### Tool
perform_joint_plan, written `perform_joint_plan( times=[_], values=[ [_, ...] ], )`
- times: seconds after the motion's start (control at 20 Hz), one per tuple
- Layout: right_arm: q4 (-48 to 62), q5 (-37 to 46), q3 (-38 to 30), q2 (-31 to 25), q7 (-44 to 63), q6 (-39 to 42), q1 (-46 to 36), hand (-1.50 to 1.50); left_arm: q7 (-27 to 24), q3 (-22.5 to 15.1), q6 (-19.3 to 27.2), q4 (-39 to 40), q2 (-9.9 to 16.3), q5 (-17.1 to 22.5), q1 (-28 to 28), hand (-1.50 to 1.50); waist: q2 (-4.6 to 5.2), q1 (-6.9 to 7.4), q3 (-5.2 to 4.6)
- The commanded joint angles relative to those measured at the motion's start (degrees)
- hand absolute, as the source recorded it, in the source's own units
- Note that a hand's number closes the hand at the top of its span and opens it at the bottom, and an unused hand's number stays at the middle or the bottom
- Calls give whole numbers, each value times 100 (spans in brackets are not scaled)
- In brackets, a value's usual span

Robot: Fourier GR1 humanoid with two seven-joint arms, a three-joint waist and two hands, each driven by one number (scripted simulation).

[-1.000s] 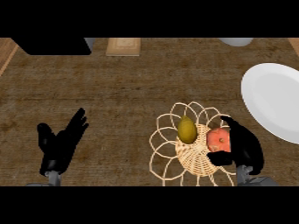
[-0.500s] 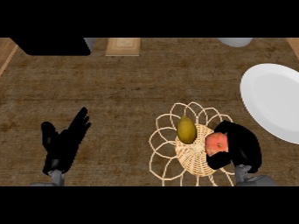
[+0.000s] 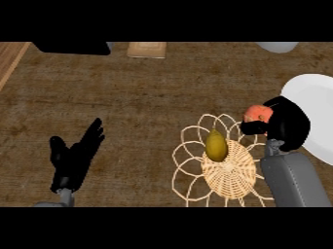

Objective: Pick the squash from the placemat and place it in the plate

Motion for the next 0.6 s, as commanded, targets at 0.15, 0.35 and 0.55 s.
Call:
perform_joint_plan(
  times=[0.15,0.35,0.55],
  values=[
    [902,1536,-1009,-449,1593,-678,-1530,150,38,-147,-103,-4,-29,-53,-236,0,152,397,-20],
    [1213,2306,-1492,-663,1980,-883,-2206,150,49,-214,-88,-27,-70,-102,-320,0,146,494,-9],
    [1351,3045,-1925,-630,2343,-1275,-2529,150,78,-178,-128,46,-49,-82,-466,0,166,447,5]
  ],
)
